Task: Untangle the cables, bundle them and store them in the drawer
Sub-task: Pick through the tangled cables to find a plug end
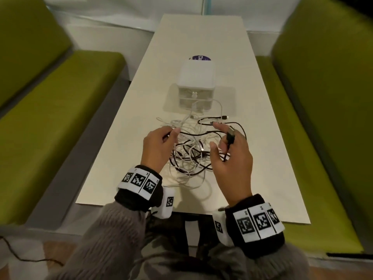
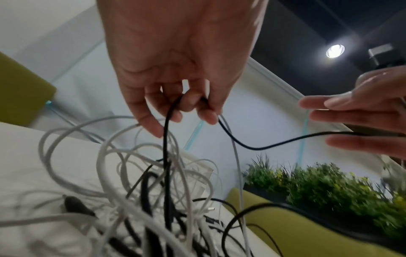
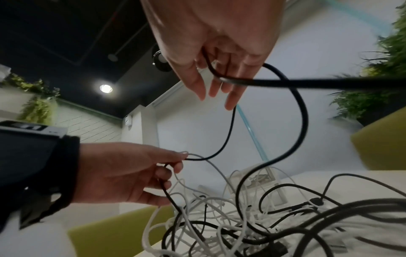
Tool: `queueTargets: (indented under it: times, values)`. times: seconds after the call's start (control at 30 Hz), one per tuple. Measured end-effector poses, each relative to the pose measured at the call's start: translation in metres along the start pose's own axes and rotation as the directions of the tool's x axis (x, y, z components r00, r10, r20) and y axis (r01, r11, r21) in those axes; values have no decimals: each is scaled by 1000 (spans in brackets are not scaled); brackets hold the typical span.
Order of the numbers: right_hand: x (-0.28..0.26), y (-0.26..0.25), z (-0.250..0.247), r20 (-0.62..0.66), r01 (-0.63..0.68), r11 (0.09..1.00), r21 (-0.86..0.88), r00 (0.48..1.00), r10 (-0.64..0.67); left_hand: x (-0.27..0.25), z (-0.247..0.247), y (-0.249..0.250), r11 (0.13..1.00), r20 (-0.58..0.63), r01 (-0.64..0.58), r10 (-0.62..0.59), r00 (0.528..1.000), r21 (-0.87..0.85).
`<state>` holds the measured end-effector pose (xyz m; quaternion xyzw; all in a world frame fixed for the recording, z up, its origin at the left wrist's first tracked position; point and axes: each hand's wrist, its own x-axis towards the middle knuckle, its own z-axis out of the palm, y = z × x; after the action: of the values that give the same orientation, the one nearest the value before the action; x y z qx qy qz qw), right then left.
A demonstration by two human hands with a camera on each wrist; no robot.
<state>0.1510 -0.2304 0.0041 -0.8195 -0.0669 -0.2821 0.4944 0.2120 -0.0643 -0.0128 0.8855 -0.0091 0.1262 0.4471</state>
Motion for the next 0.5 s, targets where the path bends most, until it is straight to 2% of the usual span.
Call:
queueTargets:
  times: [0.1,0.23,0.3,0.37,0.5]
  values:
    - [7,-4,9,123,-88,991,103,989,75,3,-3,7,989,55,-11,19,998,-146]
    - [18,-10,34,212,-147,973,175,971,109,6,-12,14,957,263,-19,98,960,-290]
    - [22,-9,46,222,-162,973,166,967,123,4,-19,12,925,350,42,100,931,-377]
    - [26,-5,52,207,-198,970,143,964,166,5,-25,6,912,403,47,133,905,-407]
    - [33,-1,56,100,-264,951,161,963,250,8,-25,-7,889,445,-51,276,852,-454]
